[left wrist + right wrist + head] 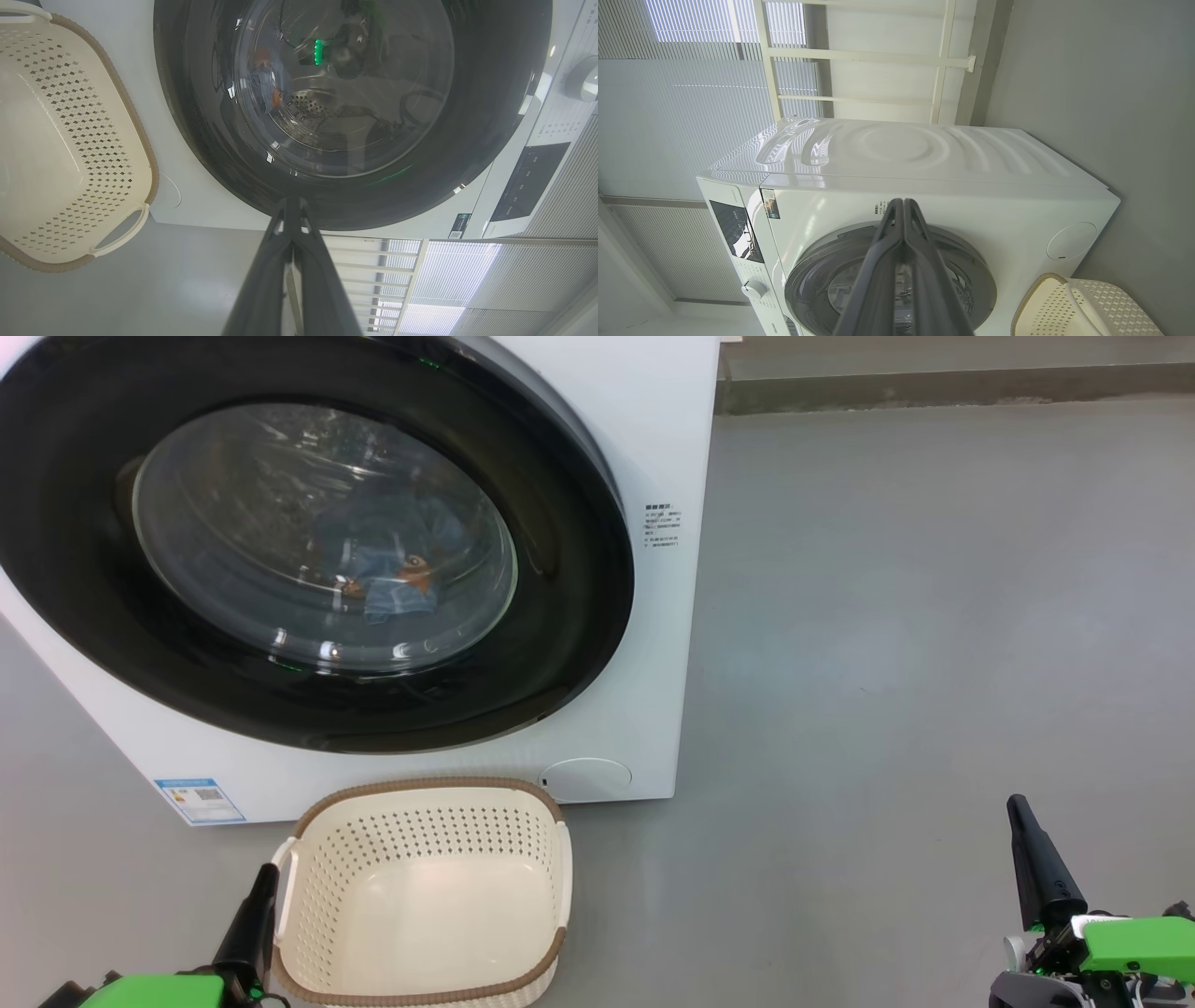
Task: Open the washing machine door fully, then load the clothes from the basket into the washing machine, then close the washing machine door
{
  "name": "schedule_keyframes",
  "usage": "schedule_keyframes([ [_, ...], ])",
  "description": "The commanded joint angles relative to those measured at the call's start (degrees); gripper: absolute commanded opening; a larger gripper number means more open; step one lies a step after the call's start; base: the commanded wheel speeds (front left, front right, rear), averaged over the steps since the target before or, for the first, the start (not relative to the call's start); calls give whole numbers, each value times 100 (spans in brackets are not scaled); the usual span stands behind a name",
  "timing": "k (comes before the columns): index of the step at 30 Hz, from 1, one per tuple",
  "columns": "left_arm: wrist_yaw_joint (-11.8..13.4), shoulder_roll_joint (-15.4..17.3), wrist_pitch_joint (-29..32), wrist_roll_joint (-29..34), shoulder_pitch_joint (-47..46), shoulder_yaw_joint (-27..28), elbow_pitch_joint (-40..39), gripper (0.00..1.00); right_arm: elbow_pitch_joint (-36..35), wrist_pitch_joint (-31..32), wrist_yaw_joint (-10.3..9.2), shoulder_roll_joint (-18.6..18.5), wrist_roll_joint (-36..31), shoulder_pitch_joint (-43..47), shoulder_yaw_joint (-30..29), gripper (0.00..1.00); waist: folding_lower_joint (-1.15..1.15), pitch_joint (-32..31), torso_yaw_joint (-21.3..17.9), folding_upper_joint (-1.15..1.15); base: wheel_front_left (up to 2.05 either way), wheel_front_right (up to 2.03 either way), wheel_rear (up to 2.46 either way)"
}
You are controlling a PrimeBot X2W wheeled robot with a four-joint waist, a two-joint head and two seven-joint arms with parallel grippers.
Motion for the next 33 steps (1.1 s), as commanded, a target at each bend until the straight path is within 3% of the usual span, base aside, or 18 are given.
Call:
schedule_keyframes([
  [1, 2, 62, 40, -40, -275, 202, -165, 0, -177, 39, 7, -16, 36, -230, 119, 0, 0, 0, 0, 0, 0, 0, 0],
  [33, 1, 62, 40, -40, -275, 203, -164, 0, -176, 48, 7, -8, 27, -232, 108, 0, 0, 0, 0, 0, 0, 0, 0],
])
